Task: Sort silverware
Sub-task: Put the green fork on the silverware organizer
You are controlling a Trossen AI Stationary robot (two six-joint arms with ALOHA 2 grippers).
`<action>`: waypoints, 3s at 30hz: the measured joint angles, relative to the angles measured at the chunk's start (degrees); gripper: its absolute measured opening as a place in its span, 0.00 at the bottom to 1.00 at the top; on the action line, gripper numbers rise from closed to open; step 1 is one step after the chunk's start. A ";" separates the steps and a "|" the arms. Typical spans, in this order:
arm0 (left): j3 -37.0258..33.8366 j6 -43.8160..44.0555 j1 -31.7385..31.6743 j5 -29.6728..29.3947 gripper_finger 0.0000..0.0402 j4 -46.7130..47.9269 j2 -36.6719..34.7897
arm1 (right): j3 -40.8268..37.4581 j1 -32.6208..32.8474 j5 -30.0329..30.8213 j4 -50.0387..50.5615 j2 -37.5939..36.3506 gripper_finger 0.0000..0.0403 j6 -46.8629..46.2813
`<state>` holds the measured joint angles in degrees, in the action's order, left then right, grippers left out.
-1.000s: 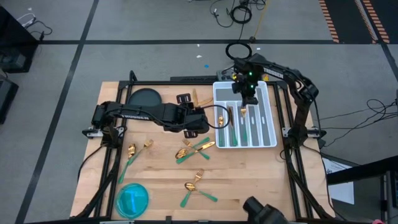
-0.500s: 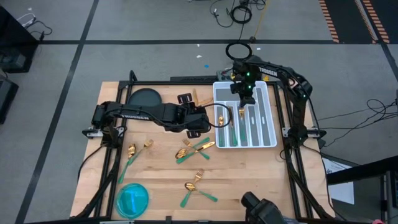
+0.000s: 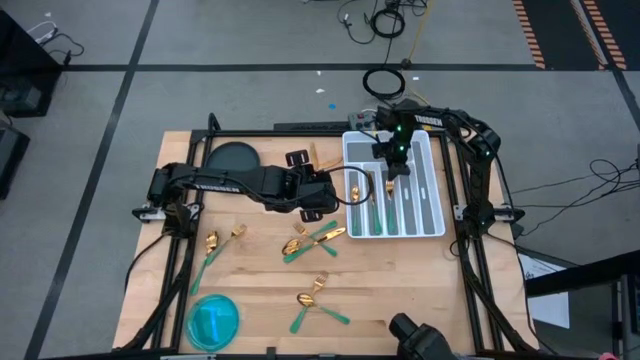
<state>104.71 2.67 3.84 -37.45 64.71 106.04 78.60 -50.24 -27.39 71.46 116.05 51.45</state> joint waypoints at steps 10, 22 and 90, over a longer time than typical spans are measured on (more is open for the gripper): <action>0.00 -0.02 0.00 0.00 0.45 -0.29 0.00 | -0.76 0.02 4.18 -4.94 -0.02 0.02 -6.82; 0.00 0.01 0.00 0.00 0.45 -0.33 0.00 | -0.67 0.06 5.00 -6.77 -0.11 0.24 -9.89; -29.32 8.45 -3.21 27.98 0.45 -22.26 -25.86 | -0.52 6.46 13.60 -1.93 -61.88 0.49 -35.39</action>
<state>75.38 11.13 0.63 -9.48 42.44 80.18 78.08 -43.78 -13.79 69.53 54.17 16.06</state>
